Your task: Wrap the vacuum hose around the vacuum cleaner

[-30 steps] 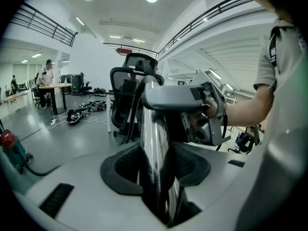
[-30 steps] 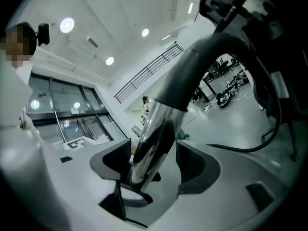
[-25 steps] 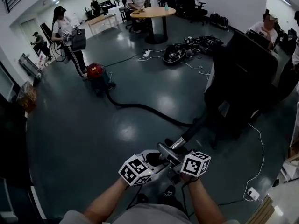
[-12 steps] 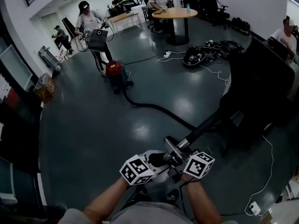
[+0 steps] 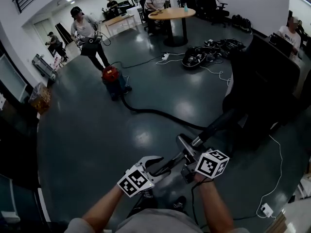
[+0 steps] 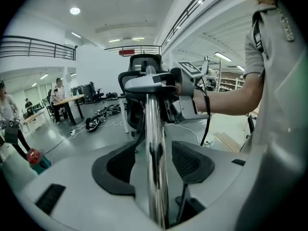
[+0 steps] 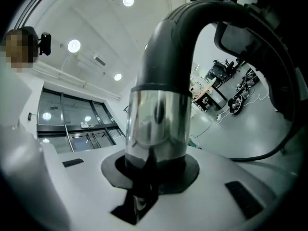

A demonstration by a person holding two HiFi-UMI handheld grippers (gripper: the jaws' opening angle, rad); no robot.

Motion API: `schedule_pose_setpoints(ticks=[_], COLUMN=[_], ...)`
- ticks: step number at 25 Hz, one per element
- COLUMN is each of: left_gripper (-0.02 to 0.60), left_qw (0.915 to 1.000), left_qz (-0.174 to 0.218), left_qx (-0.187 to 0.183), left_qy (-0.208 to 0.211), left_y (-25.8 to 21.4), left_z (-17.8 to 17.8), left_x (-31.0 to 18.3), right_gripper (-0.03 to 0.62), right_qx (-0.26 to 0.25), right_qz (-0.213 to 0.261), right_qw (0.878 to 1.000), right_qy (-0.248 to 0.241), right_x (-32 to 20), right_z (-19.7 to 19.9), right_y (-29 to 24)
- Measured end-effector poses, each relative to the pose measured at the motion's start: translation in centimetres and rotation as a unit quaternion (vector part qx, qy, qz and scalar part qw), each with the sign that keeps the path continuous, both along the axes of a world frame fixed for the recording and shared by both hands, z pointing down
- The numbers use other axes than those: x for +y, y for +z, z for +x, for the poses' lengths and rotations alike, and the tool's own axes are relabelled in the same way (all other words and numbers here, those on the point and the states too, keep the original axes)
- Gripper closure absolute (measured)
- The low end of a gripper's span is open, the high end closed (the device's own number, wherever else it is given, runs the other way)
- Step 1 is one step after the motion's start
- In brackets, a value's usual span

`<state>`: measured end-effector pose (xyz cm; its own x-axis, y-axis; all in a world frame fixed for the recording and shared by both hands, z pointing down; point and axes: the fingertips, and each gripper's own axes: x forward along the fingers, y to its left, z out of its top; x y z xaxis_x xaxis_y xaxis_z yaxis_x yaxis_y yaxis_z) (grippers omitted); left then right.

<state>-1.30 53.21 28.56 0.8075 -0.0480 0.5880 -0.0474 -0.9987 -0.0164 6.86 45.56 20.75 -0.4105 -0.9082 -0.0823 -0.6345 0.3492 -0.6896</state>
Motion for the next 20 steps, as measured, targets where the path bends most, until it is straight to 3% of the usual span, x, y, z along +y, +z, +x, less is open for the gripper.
schedule_pose_setpoints(ticks=[4,10,14,20], left_gripper=[0.351,0.351,0.351,0.351], left_qw=[0.9995,0.9994,0.9977,0.9917], left_qz=[0.004,0.01,0.031,0.06], left_qx=[-0.014,0.01,0.038,0.084], left_qy=[0.029,0.031,0.046,0.076], left_y=[0.7,-0.1,-1.7,-4.5], left_z=[-2.7,-7.2,-8.4,-9.7], left_x=[0.0,-4.0,-7.8,-13.7], right_gripper=[0.517,0.517,0.517,0.517], right_qx=[0.042,0.154,0.242,0.351], right_qz=[-0.007,-0.03,-0.056,-0.092], right_qw=[0.999,0.988,0.968,0.929], right_qy=[0.016,0.008,-0.024,-0.078], right_x=[-1.7,-5.0,-7.2,-10.5], right_z=[0.0,-3.5,-7.4,-13.0], right_y=[0.0,-0.1,1.1,3.6])
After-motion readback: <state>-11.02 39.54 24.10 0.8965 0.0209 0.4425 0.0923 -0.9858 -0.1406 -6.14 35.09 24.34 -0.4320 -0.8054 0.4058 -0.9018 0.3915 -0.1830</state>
